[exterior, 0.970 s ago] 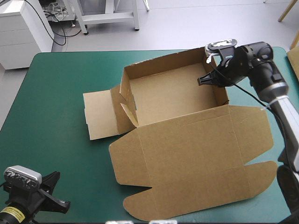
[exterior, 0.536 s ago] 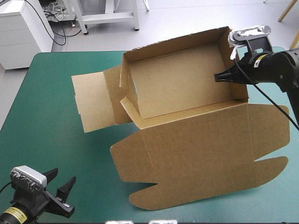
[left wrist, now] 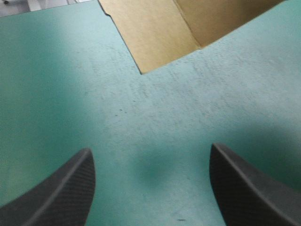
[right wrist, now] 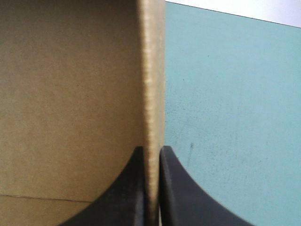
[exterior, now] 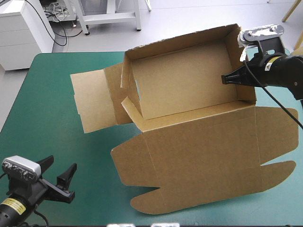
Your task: Fold the box
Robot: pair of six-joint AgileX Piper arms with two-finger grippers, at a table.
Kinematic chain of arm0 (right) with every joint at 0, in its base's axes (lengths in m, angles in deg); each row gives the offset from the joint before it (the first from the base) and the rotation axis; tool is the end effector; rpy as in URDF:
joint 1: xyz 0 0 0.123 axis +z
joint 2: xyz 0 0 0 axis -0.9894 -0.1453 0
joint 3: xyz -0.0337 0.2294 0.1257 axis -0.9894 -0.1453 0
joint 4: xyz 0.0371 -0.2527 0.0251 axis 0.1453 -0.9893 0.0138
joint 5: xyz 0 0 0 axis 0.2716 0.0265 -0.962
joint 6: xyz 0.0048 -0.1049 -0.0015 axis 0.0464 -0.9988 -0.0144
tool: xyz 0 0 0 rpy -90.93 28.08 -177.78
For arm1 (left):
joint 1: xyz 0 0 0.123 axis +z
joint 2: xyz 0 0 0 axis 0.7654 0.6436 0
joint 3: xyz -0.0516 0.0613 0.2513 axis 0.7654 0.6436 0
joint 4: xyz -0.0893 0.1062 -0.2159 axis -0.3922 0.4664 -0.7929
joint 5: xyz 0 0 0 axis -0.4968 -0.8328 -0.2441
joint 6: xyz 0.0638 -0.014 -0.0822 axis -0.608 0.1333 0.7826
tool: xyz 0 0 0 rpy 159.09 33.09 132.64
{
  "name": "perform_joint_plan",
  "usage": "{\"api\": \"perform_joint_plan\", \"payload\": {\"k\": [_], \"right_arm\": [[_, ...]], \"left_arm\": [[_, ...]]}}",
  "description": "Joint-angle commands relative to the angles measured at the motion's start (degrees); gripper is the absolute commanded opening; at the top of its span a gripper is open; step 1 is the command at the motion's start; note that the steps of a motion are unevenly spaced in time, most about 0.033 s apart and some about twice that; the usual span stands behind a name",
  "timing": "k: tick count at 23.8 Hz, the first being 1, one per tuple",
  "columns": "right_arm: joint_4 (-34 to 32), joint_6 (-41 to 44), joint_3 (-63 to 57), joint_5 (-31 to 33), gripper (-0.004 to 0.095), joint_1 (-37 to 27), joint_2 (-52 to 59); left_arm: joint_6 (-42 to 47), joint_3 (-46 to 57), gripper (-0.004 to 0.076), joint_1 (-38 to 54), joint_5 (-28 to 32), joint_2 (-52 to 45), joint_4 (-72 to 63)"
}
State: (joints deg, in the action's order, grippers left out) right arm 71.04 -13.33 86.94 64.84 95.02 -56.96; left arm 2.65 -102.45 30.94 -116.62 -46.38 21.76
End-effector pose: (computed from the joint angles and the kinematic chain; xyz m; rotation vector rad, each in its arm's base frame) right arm 0.2620 0.0567 0.4679 -0.2781 2.2504 0.0454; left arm 0.0835 -0.0314 0.3086 0.3728 1.9605 -0.2182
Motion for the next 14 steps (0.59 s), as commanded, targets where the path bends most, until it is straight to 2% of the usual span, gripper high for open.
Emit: {"api": "perform_joint_plan", "payload": {"k": [1, 4, 11, 14], "right_arm": [[0.53, 0.50, 1.80, -3.76, -0.0021, -0.20, 1.89], [0.43, 0.50, 1.80, -3.76, -0.0021, -0.20, 1.89], [0.43, 0.20, 1.80, -3.76, -0.0021, -0.20, 1.89], [0.43, -0.02, 1.80, -3.76, -0.0021, -0.20, 1.89]], "left_arm": [[5.41, -5.16, 0.0494, 0.13, 4.88, 6.64, 7.81], [11.44, -8.99, 0.0495, 0.13, 4.63, 13.14, 12.60], [11.56, -27.21, 0.0494, 0.13, -3.36, 31.32, 15.18], [11.56, -32.65, 0.0494, 0.13, -5.98, 36.29, 16.47]]}}
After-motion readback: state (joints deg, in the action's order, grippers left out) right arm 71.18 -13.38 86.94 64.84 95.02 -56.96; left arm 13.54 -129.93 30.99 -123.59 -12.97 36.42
